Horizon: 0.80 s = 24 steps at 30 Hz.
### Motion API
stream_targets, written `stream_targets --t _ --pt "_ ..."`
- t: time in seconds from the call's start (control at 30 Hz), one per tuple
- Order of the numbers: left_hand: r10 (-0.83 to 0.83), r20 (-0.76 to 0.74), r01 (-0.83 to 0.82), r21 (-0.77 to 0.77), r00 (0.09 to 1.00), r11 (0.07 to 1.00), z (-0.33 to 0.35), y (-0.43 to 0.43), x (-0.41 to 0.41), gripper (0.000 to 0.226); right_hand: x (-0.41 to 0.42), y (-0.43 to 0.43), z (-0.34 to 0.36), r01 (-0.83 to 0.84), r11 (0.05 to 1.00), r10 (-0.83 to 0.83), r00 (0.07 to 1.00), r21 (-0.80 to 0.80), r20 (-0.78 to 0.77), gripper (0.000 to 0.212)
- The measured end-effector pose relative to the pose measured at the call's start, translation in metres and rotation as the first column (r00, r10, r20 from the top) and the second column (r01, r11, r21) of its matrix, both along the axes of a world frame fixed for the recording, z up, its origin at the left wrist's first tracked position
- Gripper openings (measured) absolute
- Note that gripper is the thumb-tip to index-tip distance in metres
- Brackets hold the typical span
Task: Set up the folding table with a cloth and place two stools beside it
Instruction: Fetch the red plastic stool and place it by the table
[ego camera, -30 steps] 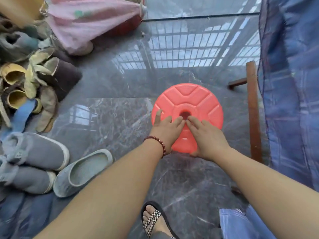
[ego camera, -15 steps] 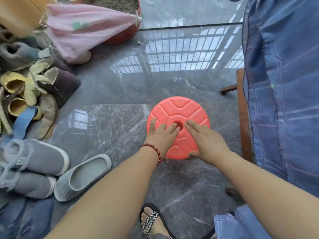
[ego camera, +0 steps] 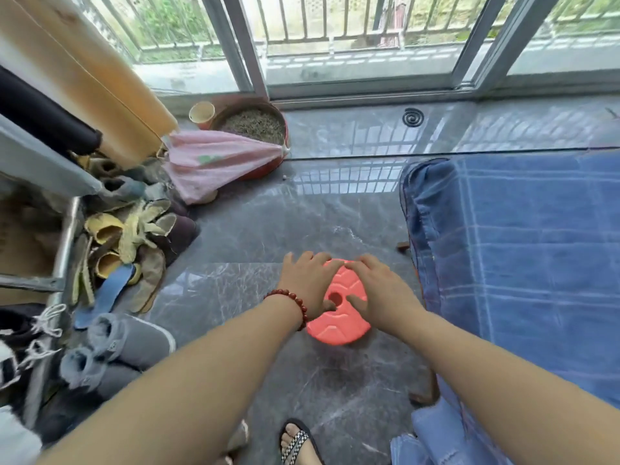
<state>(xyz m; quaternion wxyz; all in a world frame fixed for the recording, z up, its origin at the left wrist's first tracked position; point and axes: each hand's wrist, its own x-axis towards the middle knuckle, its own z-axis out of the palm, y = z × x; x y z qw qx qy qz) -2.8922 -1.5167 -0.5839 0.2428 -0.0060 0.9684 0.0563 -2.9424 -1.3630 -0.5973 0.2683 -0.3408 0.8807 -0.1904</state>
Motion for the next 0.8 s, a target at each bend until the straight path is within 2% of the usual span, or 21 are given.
stream_targets --t 0.1,0.2,0.33,0.4,0.5,0.67,0.8 --pt "0.070 -0.026 -0.069 0.018 0.997 0.997 0.062 -0.002 -0.004 0.078 -0.006 -0.002 0.056 0.114 0.987 -0.114 0.993 -0.115 0.010 0.047" --pt "0.138 -0.082 -0.134 0.056 0.987 0.989 0.129 -0.006 -0.003 0.066 -0.006 0.001 0.116 0.223 0.940 -0.218 0.975 -0.257 0.048 0.038" --pt "0.294 -0.177 -0.251 0.233 0.939 0.940 0.216 0.005 0.008 0.053 0.005 0.020 0.200 0.369 0.833 -0.347 0.929 -0.412 0.130 0.025" --pt "0.396 -0.190 -0.302 0.388 0.898 0.871 0.256 0.023 0.014 0.050 0.014 0.032 0.242 0.447 0.755 -0.403 0.893 -0.479 0.198 0.022" --pt "0.491 -0.187 -0.310 0.575 0.851 0.757 0.313 0.051 0.022 0.045 0.025 0.049 0.308 0.538 0.652 -0.442 0.842 -0.535 0.308 0.028" --pt "0.537 -0.182 -0.271 0.705 0.824 0.655 0.387 0.086 0.042 0.038 0.045 0.087 0.402 0.617 0.530 -0.454 0.786 -0.582 0.419 0.025" --pt "0.594 -0.065 -0.283 0.834 0.802 0.473 0.424 0.113 0.056 0.041 0.062 0.117 0.442 0.668 0.460 -0.478 0.742 -0.585 0.470 0.018"
